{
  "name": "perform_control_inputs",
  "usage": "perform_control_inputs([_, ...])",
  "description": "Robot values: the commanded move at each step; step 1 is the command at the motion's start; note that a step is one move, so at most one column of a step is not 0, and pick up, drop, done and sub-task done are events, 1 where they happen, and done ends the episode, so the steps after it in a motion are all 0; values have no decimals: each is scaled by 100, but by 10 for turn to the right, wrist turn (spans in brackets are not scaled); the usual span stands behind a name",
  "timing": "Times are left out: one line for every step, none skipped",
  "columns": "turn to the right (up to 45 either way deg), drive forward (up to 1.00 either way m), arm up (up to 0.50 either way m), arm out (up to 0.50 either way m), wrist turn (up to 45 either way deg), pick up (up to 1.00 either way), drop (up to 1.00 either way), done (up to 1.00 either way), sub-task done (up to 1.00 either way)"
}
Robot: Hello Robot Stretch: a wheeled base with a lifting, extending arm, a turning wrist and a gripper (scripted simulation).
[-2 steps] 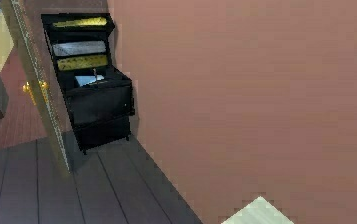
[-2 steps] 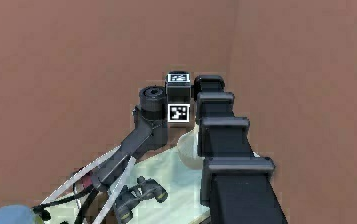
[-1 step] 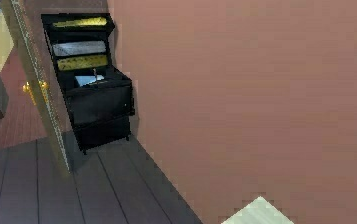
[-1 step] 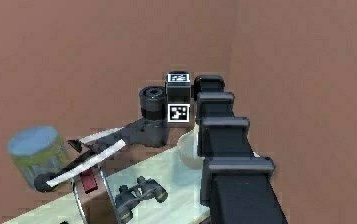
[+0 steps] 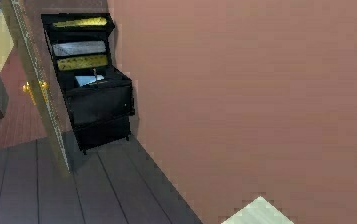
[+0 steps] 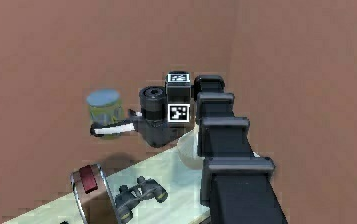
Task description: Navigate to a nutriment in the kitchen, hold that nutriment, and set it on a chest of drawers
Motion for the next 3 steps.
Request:
perform_control_inputs([0, 0, 0, 0, 300, 0, 0, 0, 0])
perform_control_inputs([0, 0, -8, 0, 0, 0, 0, 0, 0])
perform_control_inputs([0, 0, -32, 0, 0, 0, 0, 0, 0])
